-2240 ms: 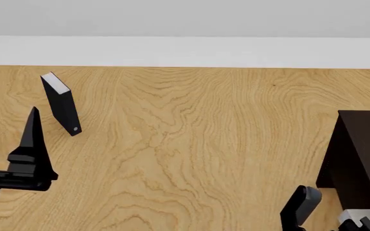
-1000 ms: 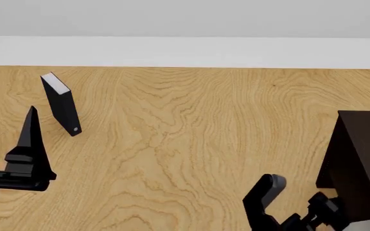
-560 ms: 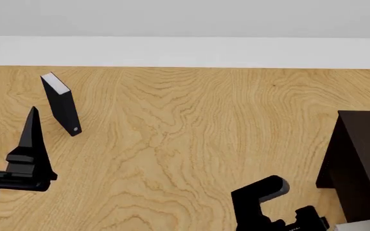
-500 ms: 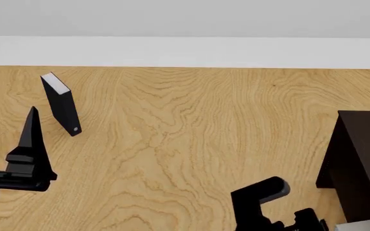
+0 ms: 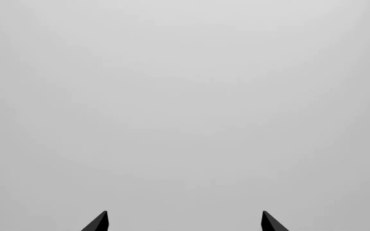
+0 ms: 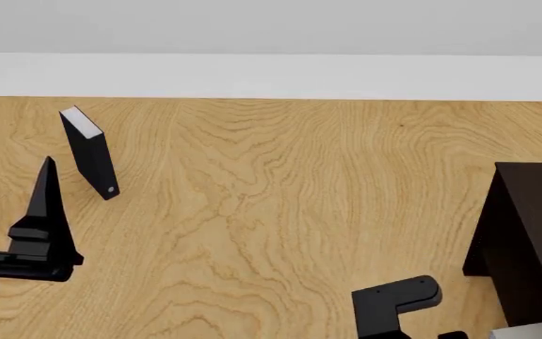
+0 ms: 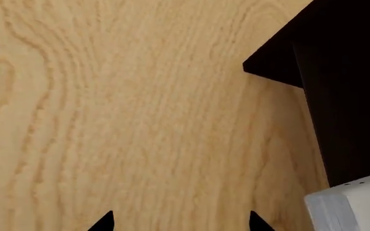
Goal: Pick up the book on the right and place it on the cabinet shelf.
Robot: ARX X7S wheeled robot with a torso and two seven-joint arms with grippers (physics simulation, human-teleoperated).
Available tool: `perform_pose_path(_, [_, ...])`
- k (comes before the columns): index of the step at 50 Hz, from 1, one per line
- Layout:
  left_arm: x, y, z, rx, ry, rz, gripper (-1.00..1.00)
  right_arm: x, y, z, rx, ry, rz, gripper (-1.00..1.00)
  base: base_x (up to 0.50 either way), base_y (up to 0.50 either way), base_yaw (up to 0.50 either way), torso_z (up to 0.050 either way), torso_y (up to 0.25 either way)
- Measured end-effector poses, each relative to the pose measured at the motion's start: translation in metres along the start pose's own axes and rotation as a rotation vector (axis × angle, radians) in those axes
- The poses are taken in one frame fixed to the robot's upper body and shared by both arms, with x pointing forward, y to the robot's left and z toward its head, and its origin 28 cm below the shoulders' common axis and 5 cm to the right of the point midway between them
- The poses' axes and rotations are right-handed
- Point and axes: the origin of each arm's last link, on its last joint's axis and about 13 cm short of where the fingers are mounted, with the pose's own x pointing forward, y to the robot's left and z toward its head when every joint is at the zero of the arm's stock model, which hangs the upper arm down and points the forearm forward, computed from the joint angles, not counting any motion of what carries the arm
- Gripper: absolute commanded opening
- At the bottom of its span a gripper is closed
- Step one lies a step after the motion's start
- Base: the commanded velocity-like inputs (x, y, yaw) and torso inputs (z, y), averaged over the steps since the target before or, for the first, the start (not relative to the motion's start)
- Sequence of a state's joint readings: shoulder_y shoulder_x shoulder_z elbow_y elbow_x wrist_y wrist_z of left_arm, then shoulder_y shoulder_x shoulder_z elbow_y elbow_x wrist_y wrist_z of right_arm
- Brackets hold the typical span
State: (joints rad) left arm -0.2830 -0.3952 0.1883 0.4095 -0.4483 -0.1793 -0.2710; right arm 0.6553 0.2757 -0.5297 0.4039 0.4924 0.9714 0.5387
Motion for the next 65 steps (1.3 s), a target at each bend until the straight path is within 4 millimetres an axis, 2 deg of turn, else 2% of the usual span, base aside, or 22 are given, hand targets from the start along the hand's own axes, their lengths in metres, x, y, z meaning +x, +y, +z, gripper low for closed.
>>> perform_pose_path(18, [0.0, 0.0, -0.001, 0.001, 0.002, -0.002, 1.0, 0.003, -0.017, -0.007, 0.051, 0.053, 0.008, 1.0, 0.0, 0.0, 0.0, 0.0, 0.0])
perform_pose_path(33, [0.001, -0.002, -0.005, 0.012, 0.008, -0.005, 1.0, 0.015, -0.031, -0.006, 0.087, 0.051, 0.006, 1.0, 0.0, 0.0, 0.0, 0.0, 0.0])
perform_pose_path(65, [0.002, -0.006, -0.018, 0.06, 0.028, -0.017, 1.0, 0.036, -0.047, -0.005, 0.069, 0.062, 0.013, 1.0, 0.0, 0.0, 0.0, 0.0, 0.0])
